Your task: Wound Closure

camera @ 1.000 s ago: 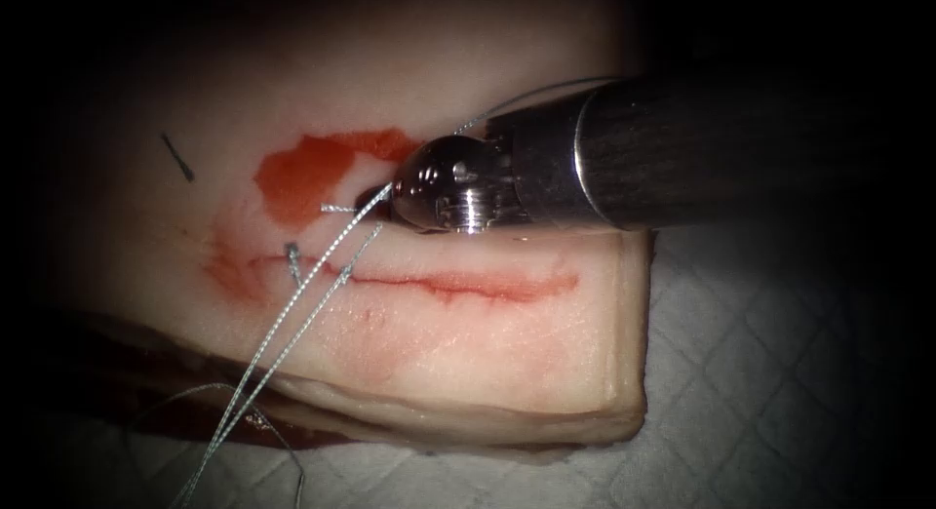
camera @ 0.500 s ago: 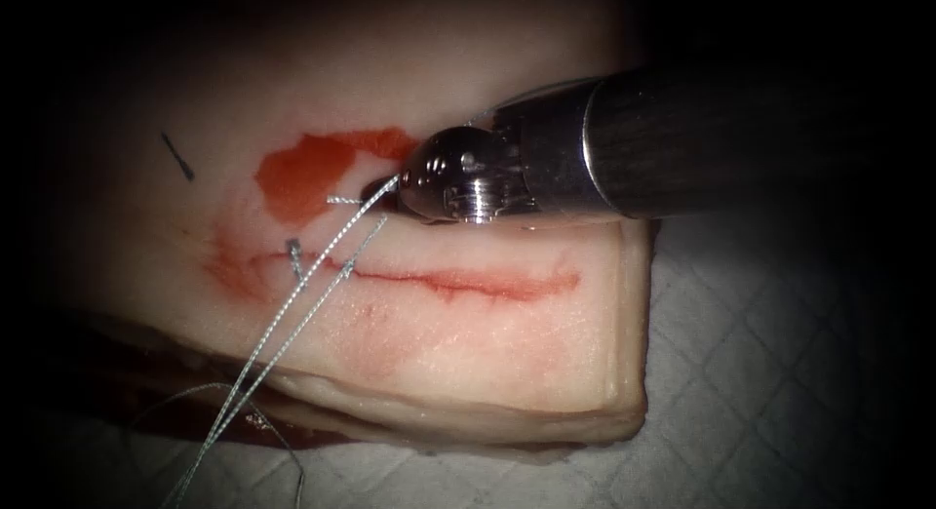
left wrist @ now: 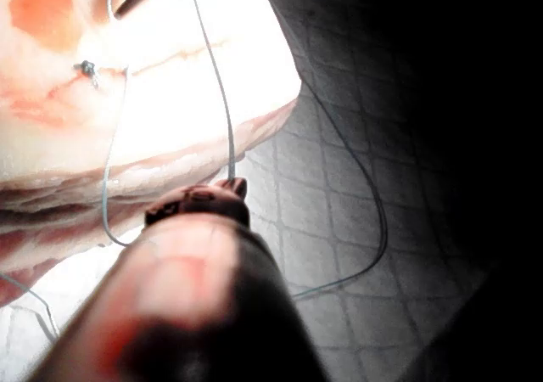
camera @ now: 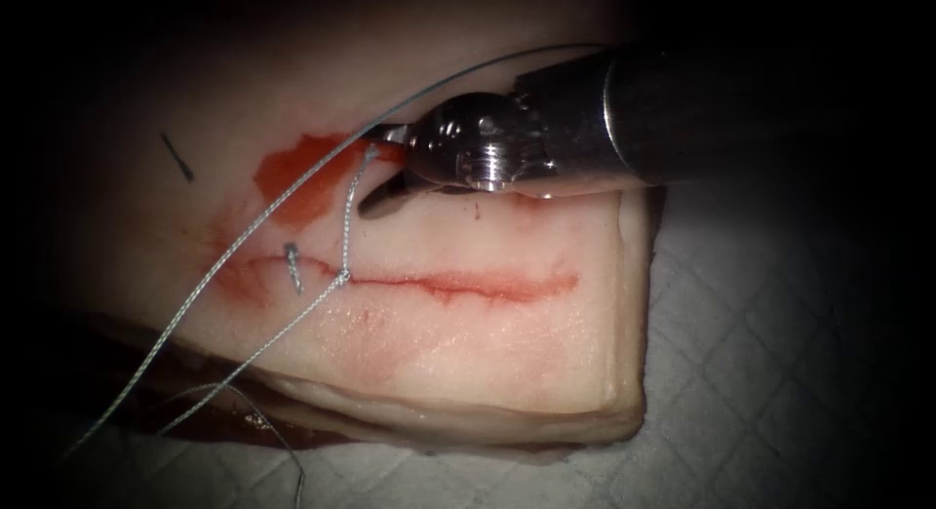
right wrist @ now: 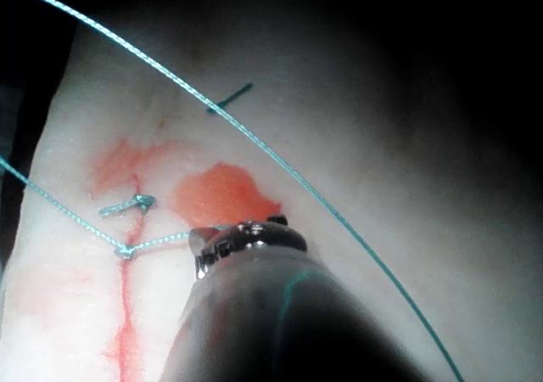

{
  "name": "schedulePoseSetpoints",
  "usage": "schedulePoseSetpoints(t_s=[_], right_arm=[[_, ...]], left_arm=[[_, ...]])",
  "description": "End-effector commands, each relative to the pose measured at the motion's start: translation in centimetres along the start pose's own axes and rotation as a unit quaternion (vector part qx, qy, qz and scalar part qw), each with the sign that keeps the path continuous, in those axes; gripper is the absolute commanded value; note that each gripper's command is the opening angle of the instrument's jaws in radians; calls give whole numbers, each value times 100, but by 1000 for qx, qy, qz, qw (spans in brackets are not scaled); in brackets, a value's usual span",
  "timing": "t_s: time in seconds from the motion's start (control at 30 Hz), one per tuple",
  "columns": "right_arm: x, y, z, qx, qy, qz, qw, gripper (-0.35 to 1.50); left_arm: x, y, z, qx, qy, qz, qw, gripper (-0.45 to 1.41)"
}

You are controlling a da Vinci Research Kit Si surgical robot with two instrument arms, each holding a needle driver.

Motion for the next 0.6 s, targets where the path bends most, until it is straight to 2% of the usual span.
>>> schedulePoseSetpoints(t_s=[0.03, 0.07, 0.17, 0.23, 0.3, 0.33, 0.43, 0.47, 0.5, 0.6], right_arm=[[-21, 6, 5, 17, -25, 14, 999, 88], [-21, 6, 5, 17, -25, 14, 999, 88], [-29, 25, -1, 41, -47, 30, 998, 79], [-32, 38, -4, 50, -63, 46, 996, 91], [-34, 47, -4, 51, -75, 56, 994, 91], [-34, 53, -4, 49, -81, 57, 994, 101], [-33, 65, -1, 27, -93, 49, 994, 106], [-32, 70, 2, 24, -97, 49, 994, 116], [-32, 70, 2, 24, -97, 49, 994, 116], [-31, 74, 6, 26, -102, 51, 993, 115]], left_arm=[[-35, -6, 15, 32, -48, 4, 998, -45], [-35, -6, 15, 32, -48, 4, 998, -45], [-73, -11, 31, 56, -85, 4, 995, -45], [-91, -10, 45, 77, -102, 3, 992, -45], [-106, -6, 59, 95, -117, 0, 989, -45], [-112, -4, 66, 98, -120, -1, 988, -45], [-133, 0, 91, 108, -131, -7, 985, -45], [-148, 1, 110, 130, -144, -9, 981, -45], [-148, 1, 110, 130, -144, -9, 981, -45], [-160, 0, 138, 151, -147, -9, 977, -45]])
